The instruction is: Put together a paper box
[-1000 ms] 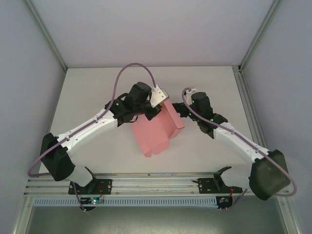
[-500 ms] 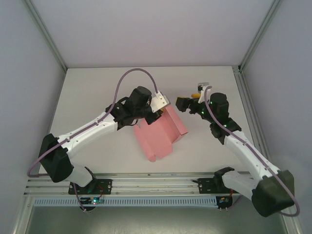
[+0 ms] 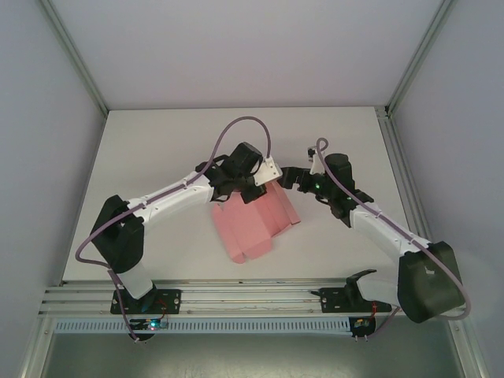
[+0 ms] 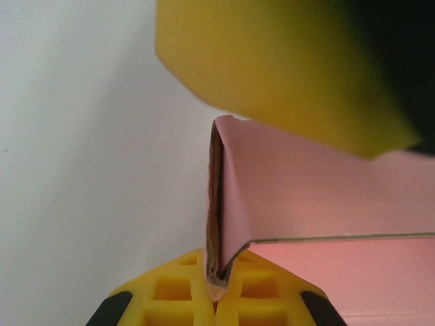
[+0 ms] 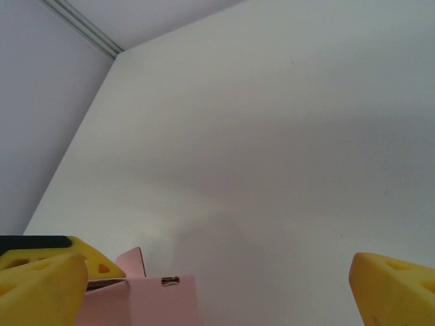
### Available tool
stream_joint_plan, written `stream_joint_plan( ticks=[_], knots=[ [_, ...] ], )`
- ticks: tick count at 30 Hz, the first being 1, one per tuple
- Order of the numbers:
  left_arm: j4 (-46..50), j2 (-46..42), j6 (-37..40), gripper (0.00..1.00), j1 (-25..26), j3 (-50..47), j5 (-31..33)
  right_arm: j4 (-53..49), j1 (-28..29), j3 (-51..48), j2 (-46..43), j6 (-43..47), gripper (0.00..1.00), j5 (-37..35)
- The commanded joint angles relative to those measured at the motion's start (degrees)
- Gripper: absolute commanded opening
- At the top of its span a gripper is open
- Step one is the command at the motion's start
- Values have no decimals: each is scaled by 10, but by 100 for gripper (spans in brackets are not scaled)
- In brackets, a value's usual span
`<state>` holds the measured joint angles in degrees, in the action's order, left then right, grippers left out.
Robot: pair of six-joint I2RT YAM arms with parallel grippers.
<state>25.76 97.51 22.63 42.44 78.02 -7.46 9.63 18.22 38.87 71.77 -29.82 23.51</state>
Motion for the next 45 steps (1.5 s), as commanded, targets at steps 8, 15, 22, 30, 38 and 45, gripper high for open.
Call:
stream_joint_plan(
  ticks=[8,15,22,30,38,45],
  knots=[
    [49,55,-5,0,9,97,8,114,43,-50,79,-54,98,13],
    [15,63,-41,0,9,109,2,139,103,-57,126,-60,98,-47],
    [6,84,-53,0,7,121,-5,306,131,-99,191,-149,96,-10],
    [55,146,-41,0,6,115,23,163,89,-127,106,-152,98,-185],
    [95,193,-9,2,7,155,40,-168,54,-134,-189,-109,98,-524],
    [188,269,19,21,10,281,41,-257,-16,-175,-396,-92,98,-528]
  ],
)
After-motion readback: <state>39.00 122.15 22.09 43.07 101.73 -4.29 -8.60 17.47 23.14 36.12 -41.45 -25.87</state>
